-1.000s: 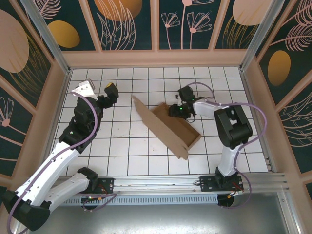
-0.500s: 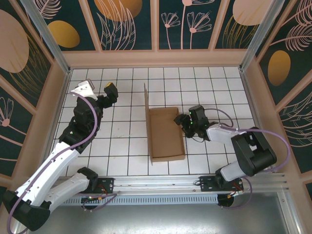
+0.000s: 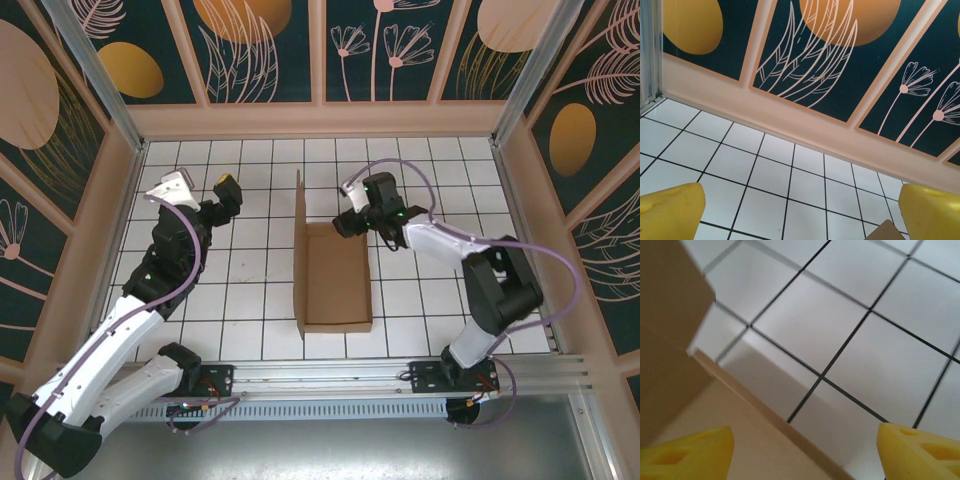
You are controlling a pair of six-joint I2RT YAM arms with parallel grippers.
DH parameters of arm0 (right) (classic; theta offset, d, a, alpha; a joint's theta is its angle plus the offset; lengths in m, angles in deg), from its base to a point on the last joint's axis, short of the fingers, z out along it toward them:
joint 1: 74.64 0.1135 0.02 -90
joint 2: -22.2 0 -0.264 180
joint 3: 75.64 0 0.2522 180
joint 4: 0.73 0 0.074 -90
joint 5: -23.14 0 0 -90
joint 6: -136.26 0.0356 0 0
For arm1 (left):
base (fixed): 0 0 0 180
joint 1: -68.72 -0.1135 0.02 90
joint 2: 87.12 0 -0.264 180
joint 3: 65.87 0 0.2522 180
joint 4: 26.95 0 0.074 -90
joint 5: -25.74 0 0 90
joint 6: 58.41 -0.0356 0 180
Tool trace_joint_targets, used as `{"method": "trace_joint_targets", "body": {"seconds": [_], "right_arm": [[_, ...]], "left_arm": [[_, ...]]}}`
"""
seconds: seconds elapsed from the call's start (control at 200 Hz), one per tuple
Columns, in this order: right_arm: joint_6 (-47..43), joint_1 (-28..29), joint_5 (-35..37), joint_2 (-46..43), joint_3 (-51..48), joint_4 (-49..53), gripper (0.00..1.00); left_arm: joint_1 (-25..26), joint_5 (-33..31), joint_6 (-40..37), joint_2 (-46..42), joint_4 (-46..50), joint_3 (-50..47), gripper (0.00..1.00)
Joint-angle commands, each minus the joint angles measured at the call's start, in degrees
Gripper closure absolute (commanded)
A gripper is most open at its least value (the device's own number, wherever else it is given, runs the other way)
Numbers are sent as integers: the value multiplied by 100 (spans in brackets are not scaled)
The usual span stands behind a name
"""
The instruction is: Fold the paper box
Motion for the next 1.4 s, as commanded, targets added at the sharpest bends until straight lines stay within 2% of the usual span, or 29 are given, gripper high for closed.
{"method": "trace_joint_targets", "body": {"seconds": [0.0,0.2,0.32,0.425,0.55,0.601,0.726,0.936,1.021,1.121,1.281,1.396], "right_arm": [[-1786,-18,-486,453,344,222,21],[-1828,70,2,1210,754,-4,19],[-1645,70,112,1478,933,81,28],[-1290,63,239,1547,925,160,43],[-599,-26,38,1479,850,425,73],[-340,-31,101,1411,758,470,78],[346,63,432,1197,500,586,79],[358,188,783,820,-173,682,75],[419,134,640,603,-295,538,64],[535,134,174,374,-188,341,58],[550,-79,-402,496,207,266,55],[568,-80,-494,853,481,316,56]], "left_arm": [[-19,19,-89,-188,-279,-90,2],[-21,-64,-126,-287,-267,-131,1],[-19,-42,-108,-266,-282,-140,1],[-17,-32,-75,-235,-308,-139,1],[-17,21,-35,-197,-337,-128,1],[-16,27,-19,-191,-330,-126,1],[-12,64,7,-167,-338,-124,2],[-15,106,25,-169,-354,-161,1],[-9,99,25,-169,-359,-161,1],[-10,87,21,-186,-372,-184,2],[-12,44,-1,-217,-393,-218,1],[-15,36,-18,-212,-390,-213,1]]}}
